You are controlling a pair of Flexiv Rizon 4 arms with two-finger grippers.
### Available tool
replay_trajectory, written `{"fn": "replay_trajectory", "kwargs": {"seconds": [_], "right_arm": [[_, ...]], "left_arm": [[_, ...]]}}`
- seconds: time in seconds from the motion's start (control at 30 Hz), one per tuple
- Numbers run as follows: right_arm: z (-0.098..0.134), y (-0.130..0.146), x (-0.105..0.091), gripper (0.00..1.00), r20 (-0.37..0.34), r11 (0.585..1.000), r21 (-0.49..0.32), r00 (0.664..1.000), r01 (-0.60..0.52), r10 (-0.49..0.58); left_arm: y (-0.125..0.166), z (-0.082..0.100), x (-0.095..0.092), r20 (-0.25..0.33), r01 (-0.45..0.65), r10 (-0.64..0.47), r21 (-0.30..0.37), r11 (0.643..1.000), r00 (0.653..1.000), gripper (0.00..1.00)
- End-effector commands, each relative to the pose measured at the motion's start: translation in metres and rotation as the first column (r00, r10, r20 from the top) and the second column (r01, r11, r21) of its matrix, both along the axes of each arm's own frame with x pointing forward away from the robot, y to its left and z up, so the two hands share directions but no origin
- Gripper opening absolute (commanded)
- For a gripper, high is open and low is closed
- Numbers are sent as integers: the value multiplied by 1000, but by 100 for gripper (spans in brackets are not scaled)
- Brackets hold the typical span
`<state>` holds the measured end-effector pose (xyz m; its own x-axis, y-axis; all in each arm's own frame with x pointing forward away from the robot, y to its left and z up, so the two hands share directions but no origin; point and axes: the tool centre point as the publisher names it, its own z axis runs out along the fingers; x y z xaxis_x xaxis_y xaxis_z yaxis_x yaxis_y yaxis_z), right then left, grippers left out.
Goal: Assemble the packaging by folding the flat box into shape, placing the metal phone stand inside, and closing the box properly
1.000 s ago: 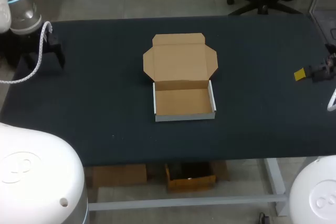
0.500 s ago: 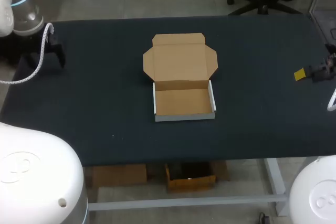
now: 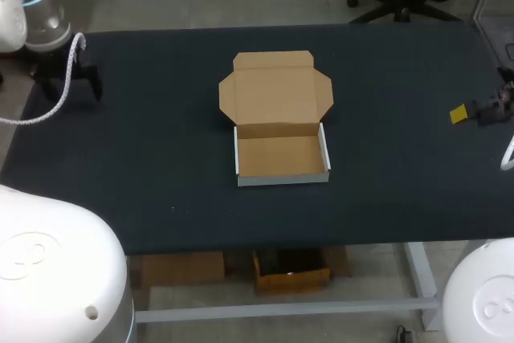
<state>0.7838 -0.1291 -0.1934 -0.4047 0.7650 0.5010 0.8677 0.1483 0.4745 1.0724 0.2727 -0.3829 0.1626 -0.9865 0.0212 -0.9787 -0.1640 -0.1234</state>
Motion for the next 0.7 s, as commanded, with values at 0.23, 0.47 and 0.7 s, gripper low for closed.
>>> {"fn": "replay_trajectory", "kwargs": {"seconds": [0.23, 0.47, 0.7], "right_arm": [[2, -1, -1, 100, -2, 1000, 1, 1000, -2, 2], [2, -1, -1, 100, -2, 1000, 1, 1000, -2, 2], [2, -1, -1, 100, -2, 1000, 1, 1000, -2, 2]], "left_arm": [[1, 1, 6, -13, -25, 25, -9, 1000, 1000, 100], [-1, 2, 11, -24, -69, 69, -7, 998, 997, 100], [-5, 3, 15, -24, -84, 84, -9, 996, 996, 100]]}}
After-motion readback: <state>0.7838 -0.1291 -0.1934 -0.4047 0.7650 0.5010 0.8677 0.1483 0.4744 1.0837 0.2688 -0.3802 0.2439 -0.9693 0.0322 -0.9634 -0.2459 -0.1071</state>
